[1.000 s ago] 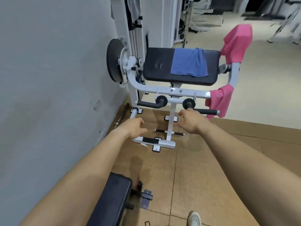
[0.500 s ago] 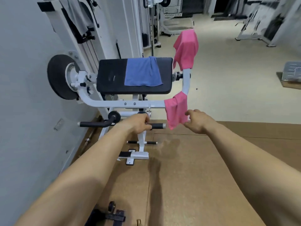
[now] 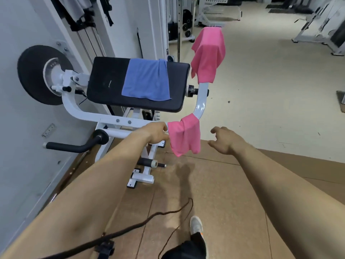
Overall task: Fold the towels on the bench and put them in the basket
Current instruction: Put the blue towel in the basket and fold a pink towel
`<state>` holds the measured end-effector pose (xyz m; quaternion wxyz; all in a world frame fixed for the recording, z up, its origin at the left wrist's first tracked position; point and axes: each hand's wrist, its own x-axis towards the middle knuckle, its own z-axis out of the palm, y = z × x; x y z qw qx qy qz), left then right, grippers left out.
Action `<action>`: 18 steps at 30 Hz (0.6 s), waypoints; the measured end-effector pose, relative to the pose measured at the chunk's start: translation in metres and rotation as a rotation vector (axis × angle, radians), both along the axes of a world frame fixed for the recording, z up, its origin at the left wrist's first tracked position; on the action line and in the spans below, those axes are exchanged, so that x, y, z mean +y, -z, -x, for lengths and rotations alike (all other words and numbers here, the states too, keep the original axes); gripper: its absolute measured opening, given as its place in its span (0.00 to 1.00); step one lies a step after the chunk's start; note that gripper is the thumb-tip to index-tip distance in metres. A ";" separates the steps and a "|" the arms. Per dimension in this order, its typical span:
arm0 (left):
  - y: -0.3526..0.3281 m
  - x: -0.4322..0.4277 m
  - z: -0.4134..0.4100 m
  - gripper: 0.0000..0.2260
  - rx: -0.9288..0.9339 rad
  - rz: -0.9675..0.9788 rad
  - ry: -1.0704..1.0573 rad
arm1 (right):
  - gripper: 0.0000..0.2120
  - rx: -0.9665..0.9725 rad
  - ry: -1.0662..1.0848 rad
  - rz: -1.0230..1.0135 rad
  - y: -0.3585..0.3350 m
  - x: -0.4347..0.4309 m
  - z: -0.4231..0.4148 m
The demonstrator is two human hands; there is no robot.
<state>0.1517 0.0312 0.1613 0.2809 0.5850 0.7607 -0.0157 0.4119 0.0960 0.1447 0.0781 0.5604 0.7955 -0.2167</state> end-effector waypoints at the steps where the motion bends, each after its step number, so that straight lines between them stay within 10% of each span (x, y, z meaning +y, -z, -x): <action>1: 0.008 0.014 -0.002 0.23 -0.012 0.008 -0.009 | 0.28 -0.018 -0.015 0.000 0.006 0.016 0.003; 18: 0.154 0.145 -0.017 0.26 -0.221 -0.122 -0.795 | 0.25 0.014 -0.305 -0.099 0.116 0.192 0.087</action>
